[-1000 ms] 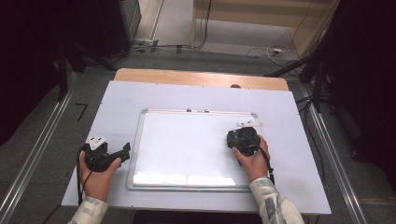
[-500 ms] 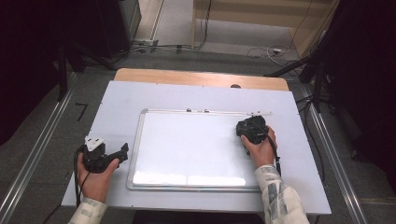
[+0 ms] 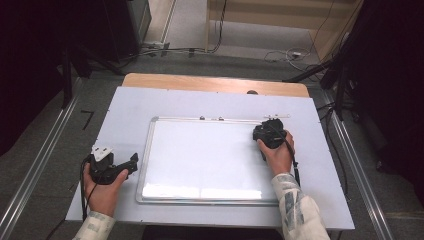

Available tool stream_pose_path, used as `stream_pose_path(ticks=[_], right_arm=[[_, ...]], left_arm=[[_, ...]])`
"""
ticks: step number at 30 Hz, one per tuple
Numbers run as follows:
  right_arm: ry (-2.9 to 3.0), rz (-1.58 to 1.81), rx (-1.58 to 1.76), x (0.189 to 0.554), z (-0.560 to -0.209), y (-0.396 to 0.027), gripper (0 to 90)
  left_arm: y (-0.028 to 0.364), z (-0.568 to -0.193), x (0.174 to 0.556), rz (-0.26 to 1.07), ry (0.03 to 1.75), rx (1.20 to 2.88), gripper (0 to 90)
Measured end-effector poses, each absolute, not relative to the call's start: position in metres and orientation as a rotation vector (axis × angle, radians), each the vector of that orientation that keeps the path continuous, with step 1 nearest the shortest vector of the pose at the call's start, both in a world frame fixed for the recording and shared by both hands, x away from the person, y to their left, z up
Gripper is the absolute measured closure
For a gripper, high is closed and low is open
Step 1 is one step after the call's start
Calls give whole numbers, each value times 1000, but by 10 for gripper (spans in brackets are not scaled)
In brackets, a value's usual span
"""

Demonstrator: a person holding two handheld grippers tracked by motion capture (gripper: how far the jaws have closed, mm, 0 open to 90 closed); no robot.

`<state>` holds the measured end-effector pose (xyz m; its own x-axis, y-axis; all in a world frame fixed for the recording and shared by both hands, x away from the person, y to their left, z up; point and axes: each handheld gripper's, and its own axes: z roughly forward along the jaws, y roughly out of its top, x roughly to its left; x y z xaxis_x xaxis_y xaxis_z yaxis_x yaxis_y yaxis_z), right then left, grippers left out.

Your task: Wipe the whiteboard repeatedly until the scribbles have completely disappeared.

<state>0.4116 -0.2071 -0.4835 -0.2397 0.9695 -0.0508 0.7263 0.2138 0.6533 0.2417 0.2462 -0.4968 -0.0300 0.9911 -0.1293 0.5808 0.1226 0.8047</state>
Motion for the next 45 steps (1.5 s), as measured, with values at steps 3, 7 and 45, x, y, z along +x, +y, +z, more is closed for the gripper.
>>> stream_pose_path(ticks=[3,7,45], right_arm=[[2067,725,1538,410,-484,-196,389],[2108,739,1492,402,-484,-185,389],[2102,754,1501,317,-488,-216,388]], left_arm=[[246,-497,242,738,1697,1542,123],[247,-497,242,735,1698,1537,123],[245,-496,241,737,1700,1541,124]])
